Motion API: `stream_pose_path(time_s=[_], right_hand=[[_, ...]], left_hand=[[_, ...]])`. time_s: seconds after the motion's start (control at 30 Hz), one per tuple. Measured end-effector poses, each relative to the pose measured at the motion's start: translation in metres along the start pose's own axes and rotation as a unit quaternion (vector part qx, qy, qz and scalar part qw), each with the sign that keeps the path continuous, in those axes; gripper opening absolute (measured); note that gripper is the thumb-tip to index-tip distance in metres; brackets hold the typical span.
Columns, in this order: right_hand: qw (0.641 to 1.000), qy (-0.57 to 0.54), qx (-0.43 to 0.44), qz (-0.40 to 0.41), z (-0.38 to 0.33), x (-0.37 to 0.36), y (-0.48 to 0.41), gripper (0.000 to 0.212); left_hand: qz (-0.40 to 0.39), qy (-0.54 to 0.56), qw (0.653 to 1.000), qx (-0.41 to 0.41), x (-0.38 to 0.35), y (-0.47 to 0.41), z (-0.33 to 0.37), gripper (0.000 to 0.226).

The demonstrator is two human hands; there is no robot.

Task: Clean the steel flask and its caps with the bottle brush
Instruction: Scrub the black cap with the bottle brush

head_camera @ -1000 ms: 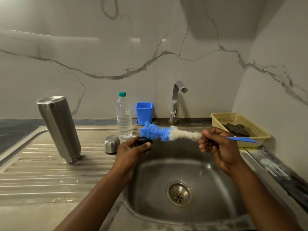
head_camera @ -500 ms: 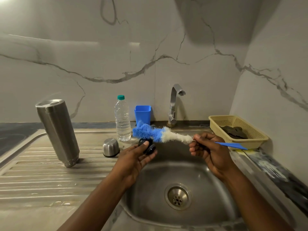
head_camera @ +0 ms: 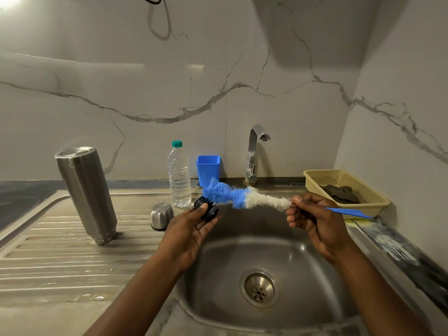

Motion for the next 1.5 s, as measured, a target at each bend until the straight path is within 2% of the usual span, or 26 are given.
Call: stream_pose_path(time_s=[0.17,0.27,0.47,0.53,0.67,0.77,0.87,0.97,1.2,1.37,1.5], right_hand=[[1.0,0.017,-0.006,-0.018,0.008,-0.009,0.0,0.017],[1.0,0.009,-0.001,-0.007,0.001,-0.002,-0.001,0.017],[1.0,0.009,-0.004,-0.01,0.008,-0.004,0.0,0.019],[1.0,0.007,-0.009,-0.022,0.01,-0.01,0.0,0.019],[1.0,0.002,0.0,-0.004,0.002,0.001,-0.001,0.018],[1.0,0.004,-0.001,-0.005,0.004,0.0,0.0,0.018],[1.0,0.017,-0.003,-0.021,0.009,-0.009,0.001,0.016],[1.0,0.015,-0.004,-0.012,0.005,-0.003,-0.001,0.016],[1.0,0.016,-0.006,-0.024,0.007,-0.008,0.001,0.015],[1.0,0.004,0.0,-0.012,-0.004,0.001,0.003,0.015],[0.999,0.012,-0.005,-0.042,0.001,-0.012,0.006,0.017]], left_hand=[[0.001,-0.034,0.999,0.02,-0.002,0.001,-0.008,0.046],[0.011,-0.053,0.999,-0.002,0.0,-0.001,-0.003,0.037],[0.018,-0.005,1.0,0.017,0.0,0.0,-0.001,0.053],[0.019,-0.013,1.0,0.018,-0.001,0.001,-0.004,0.05],[0.044,-0.027,0.999,-0.011,0.004,-0.002,0.004,0.028],[0.053,-0.026,0.998,-0.009,0.005,-0.003,0.006,0.023],[0.046,-0.019,0.999,0.019,0.004,0.0,-0.001,0.025],[0.05,-0.008,0.999,0.005,0.005,-0.001,0.004,0.029],[0.052,-0.077,0.996,-0.003,0.0,0.001,-0.003,0.019],[0.048,-0.071,0.996,-0.027,0.008,-0.004,0.008,0.03],[0.028,-0.117,0.993,-0.009,0.002,0.001,-0.003,0.032]])
Point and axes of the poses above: each hand's wrist, its own y-axis away from the middle knuckle, its own x-axis out of the back of the hand, z = x × y, the point moved 4 cm from there along -y, towards the middle knuckle, and after that the axes turned 3 degrees about x, right-handed, at the moved point
